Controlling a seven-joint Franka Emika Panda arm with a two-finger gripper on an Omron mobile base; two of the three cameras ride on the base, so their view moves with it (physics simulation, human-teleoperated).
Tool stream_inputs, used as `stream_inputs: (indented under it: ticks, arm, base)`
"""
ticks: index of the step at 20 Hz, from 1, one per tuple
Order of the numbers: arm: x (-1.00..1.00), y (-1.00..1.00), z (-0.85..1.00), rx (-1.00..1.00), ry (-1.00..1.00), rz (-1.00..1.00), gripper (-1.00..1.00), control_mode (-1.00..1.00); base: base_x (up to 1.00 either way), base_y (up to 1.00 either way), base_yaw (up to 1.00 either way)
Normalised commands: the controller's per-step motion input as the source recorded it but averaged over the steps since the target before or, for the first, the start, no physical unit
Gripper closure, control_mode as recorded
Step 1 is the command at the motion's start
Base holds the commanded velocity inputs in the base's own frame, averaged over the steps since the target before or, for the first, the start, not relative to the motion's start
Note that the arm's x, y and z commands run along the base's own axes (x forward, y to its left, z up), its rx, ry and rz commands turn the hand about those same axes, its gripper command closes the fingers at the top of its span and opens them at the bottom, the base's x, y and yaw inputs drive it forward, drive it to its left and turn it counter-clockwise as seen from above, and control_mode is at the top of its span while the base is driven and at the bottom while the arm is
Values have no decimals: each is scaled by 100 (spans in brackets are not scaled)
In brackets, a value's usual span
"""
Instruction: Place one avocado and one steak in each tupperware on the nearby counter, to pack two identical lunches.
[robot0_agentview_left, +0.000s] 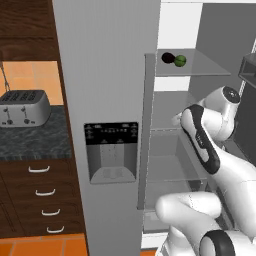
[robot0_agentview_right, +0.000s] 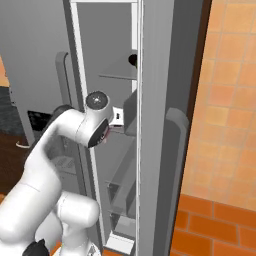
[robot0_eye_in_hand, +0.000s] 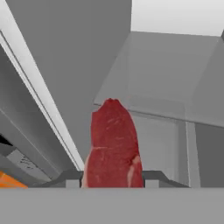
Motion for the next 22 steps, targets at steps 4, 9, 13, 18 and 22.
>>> stream_inputs:
  ticks: [4, 9, 13, 18, 22]
  arm:
    - [-100, 49, 47, 1, 0, 11, 100, -100]
    - [-89, 65, 49, 5, 0, 2, 100, -100]
    - [-66, 76, 31, 7, 0, 2, 100, -100]
    - [-26, 66, 15, 10, 0, -3, 100, -100]
    - [0, 34, 0, -3, 0, 0, 100, -100]
  base:
    - [0, 0, 0]
    - [0, 0, 0]
    - [0, 0, 0]
    - [0, 0, 0]
    - [0, 0, 0]
